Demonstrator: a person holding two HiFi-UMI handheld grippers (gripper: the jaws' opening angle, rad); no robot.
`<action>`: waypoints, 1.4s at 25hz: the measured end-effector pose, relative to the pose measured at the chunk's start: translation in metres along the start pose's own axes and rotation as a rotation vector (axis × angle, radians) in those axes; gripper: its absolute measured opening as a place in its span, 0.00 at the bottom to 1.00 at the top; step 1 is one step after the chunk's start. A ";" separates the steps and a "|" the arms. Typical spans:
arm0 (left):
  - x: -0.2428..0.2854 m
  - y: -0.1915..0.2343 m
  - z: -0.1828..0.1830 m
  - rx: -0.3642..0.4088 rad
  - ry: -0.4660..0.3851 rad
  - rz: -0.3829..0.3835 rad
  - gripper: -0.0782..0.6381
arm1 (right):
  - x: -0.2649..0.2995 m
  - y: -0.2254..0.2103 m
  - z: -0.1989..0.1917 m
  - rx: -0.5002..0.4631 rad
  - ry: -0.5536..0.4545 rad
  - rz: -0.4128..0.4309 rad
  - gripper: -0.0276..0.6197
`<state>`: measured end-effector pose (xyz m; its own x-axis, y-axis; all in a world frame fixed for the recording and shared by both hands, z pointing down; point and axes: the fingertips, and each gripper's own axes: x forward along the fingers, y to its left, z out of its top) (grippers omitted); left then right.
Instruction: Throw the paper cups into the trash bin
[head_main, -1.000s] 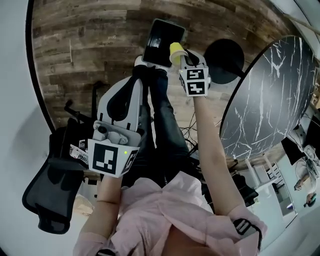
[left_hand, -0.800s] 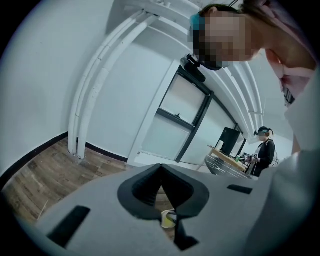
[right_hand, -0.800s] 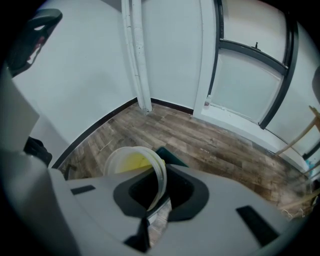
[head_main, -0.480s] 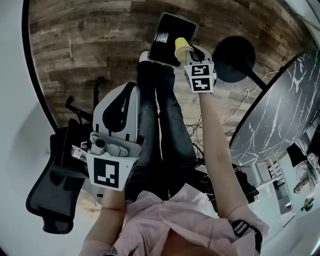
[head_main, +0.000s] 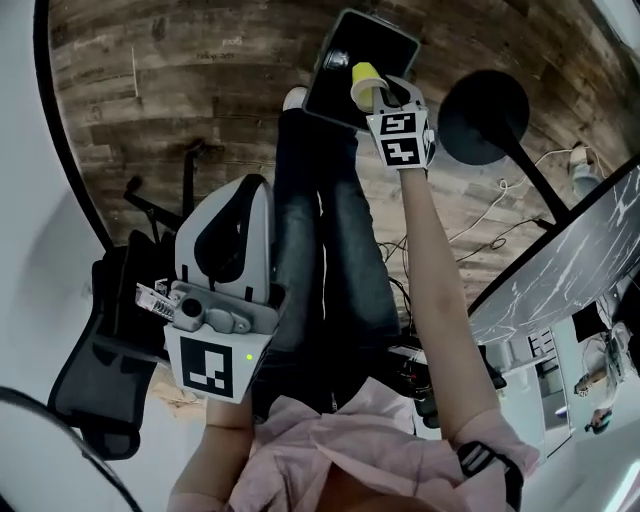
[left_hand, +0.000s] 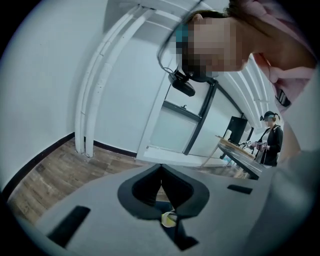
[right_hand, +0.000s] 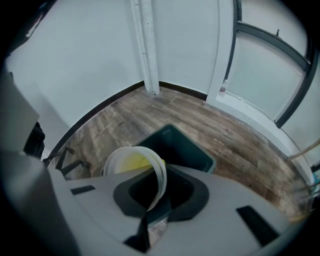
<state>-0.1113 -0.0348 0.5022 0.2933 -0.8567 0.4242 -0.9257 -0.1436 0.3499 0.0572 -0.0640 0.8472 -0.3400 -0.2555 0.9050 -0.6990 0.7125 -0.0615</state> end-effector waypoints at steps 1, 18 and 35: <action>0.000 0.001 -0.002 0.001 0.006 0.002 0.13 | 0.003 -0.001 -0.003 -0.015 0.016 0.000 0.11; 0.011 -0.008 -0.023 -0.023 0.029 -0.015 0.13 | 0.038 0.007 -0.020 -0.094 0.052 0.039 0.11; 0.022 0.013 -0.027 -0.047 0.041 -0.010 0.13 | 0.054 0.015 -0.027 -0.095 0.093 0.050 0.11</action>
<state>-0.1104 -0.0420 0.5385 0.3132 -0.8342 0.4538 -0.9106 -0.1280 0.3930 0.0451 -0.0493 0.9070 -0.3104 -0.1599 0.9371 -0.6187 0.7824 -0.0715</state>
